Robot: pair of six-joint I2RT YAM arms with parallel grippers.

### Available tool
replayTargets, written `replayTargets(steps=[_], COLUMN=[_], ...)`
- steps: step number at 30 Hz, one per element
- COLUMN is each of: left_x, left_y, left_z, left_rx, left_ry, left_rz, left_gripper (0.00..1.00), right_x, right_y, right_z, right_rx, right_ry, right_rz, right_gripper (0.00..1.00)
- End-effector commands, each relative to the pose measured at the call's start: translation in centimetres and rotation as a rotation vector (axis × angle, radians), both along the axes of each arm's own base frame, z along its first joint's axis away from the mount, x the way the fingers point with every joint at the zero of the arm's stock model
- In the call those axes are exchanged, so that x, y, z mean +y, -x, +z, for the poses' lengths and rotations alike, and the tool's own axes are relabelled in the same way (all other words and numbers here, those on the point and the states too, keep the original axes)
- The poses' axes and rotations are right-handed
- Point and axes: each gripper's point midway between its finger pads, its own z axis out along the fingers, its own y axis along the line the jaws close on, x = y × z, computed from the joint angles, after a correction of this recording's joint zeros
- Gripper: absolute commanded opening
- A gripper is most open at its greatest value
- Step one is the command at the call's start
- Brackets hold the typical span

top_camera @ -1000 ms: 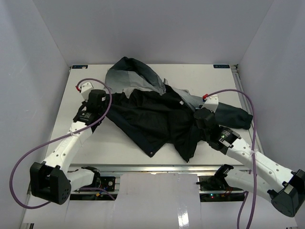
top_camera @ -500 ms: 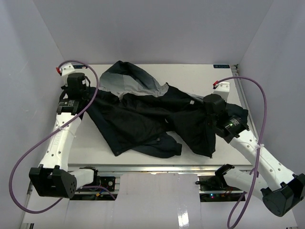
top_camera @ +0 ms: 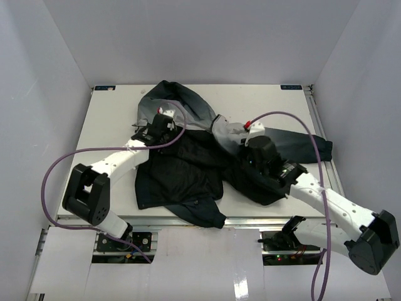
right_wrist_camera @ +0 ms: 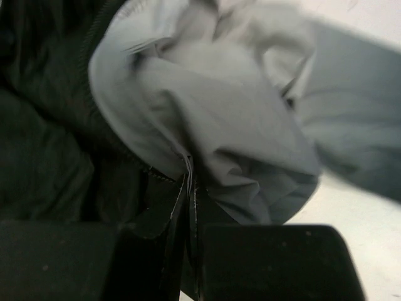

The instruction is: Zip up the jacket

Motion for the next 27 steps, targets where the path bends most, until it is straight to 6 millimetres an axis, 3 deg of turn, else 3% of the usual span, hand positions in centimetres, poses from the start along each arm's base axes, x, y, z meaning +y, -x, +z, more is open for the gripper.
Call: replayTargets(steps=[1, 3, 6, 8, 11, 13, 19, 22, 27], left_x=[-3.6, -4.8, -6.1, -6.4, -6.3, -5.4, -1.2, 1.3, 5.2], left_y=[2.3, 3.1, 3.8, 3.8, 4.0, 3.8, 3.1, 2.6, 2.1], left_z=[0.0, -0.9, -1.2, -0.7, 1.5, 3.4, 8.6, 9.6, 7.5], left_rx=[-0.029, -0.015, -0.021, -0.037, -0.085, -0.126, -0.243, -0.21, -0.131], left_ry=[0.073, 0.099, 0.146, 0.154, 0.164, 0.145, 0.164, 0.189, 0.12], left_rz=[-0.071, -0.119, -0.2, -0.222, -0.244, -0.215, -0.111, -0.061, 0.063], left_gripper=[0.0, 0.02, 0.11, 0.24, 0.39, 0.45, 0.63, 0.63, 0.63], right_x=[4.8, 6.1, 7.1, 7.0, 6.7, 6.6, 7.0, 8.2, 11.2], right_y=[2.1, 2.9, 3.4, 3.4, 3.4, 3.3, 3.3, 3.2, 4.4], right_z=[-3.9, -5.5, -6.9, -7.2, -6.2, -4.6, 0.2, 2.0, 2.0], right_rx=[0.062, 0.086, 0.102, 0.102, 0.075, 0.044, -0.006, -0.014, -0.005], right_ry=[-0.077, -0.098, -0.103, -0.092, -0.1, -0.119, -0.173, -0.215, -0.222], right_rz=[0.134, 0.181, 0.209, 0.202, 0.199, 0.197, 0.217, 0.251, 0.335], right_gripper=[0.08, 0.1, 0.24, 0.32, 0.52, 0.59, 0.62, 0.62, 0.62])
